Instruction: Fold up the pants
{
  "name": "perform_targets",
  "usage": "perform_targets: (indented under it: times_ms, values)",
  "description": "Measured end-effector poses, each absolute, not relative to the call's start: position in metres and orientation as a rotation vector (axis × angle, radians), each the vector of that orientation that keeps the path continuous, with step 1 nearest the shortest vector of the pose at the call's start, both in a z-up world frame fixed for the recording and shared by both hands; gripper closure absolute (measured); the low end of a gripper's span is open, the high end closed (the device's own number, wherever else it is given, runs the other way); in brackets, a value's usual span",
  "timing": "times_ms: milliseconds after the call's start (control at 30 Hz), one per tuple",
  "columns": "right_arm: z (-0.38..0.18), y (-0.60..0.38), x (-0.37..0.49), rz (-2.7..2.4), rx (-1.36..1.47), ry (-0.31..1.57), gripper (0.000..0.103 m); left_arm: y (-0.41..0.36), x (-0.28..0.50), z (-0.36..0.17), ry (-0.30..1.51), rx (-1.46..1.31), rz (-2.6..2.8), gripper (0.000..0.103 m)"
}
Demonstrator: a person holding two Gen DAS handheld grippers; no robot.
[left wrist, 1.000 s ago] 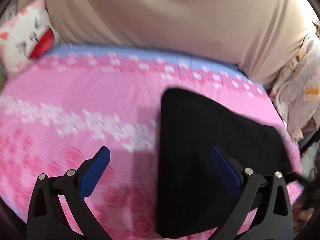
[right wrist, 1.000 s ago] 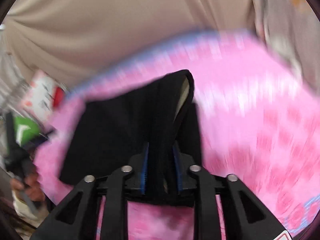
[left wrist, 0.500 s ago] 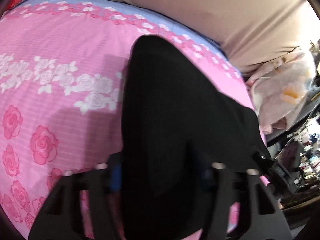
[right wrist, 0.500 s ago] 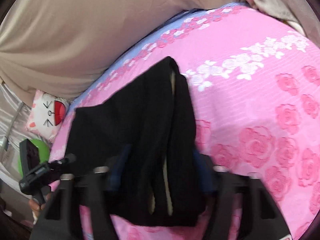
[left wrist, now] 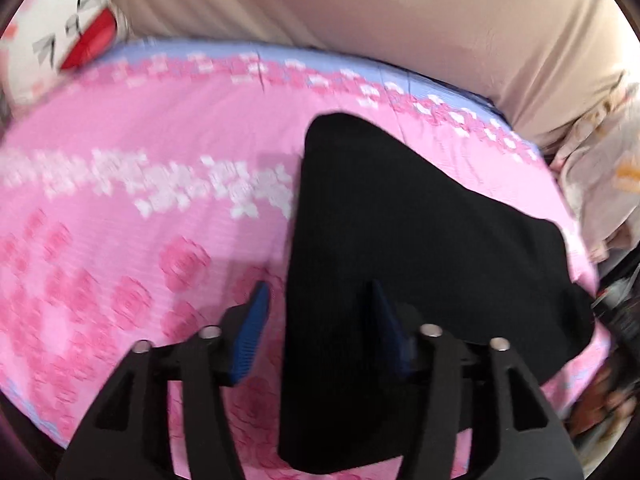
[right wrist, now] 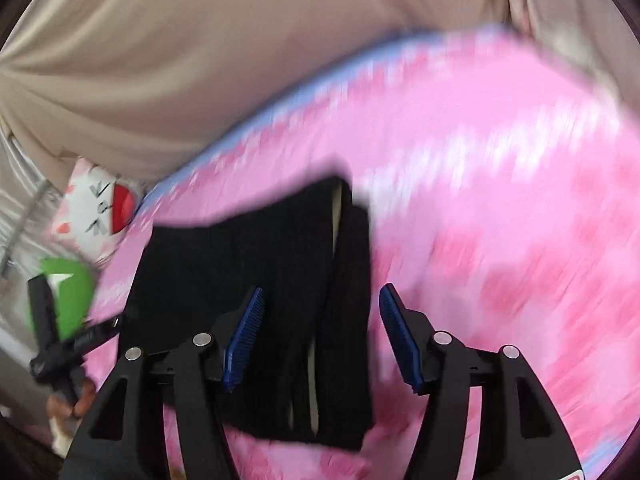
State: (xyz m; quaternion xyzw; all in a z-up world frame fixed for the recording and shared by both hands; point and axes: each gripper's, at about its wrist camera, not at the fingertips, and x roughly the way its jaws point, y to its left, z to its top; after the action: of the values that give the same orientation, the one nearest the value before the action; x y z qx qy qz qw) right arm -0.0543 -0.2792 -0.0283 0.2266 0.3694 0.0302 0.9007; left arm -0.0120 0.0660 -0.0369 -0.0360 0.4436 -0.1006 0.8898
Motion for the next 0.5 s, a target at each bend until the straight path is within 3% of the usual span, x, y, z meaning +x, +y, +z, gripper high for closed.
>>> perform_targets:
  times_ms: [100,200,233,267,333,367,400,500]
  values:
    - [-0.005,-0.276,-0.032,0.064,0.388,0.727,0.035,0.058,-0.013,-0.036,0.897,-0.009,-0.173,0.041]
    - [-0.025,-0.273,0.013,0.052,0.338,0.836,0.039,0.060,-0.011,-0.039,0.898,-0.019,-0.154,0.034]
    - [-0.033,-0.274,0.022,0.042,0.332,0.858,0.052,0.060,-0.011,-0.039,0.896,-0.018,-0.147,0.032]
    - [-0.040,-0.273,0.030,0.060,0.354,0.877,0.081,0.061,-0.010,-0.040,0.897,-0.018,-0.142,0.030]
    - [-0.028,-0.269,0.026,0.062,0.332,0.825,0.084,0.064,-0.009,-0.042,0.900,-0.027,-0.138,0.027]
    - [-0.023,-0.270,0.020,0.056,0.310,0.799,0.100,0.063,-0.007,-0.042,0.899,-0.028,-0.132,0.022]
    - [-0.023,-0.271,0.020,0.051,0.301,0.789,0.099,0.063,-0.006,-0.044,0.894,-0.026,-0.125,0.016]
    - [-0.056,-0.283,0.032,0.028,0.334,0.879,0.097,0.063,-0.002,-0.050,0.901,-0.043,-0.126,0.014]
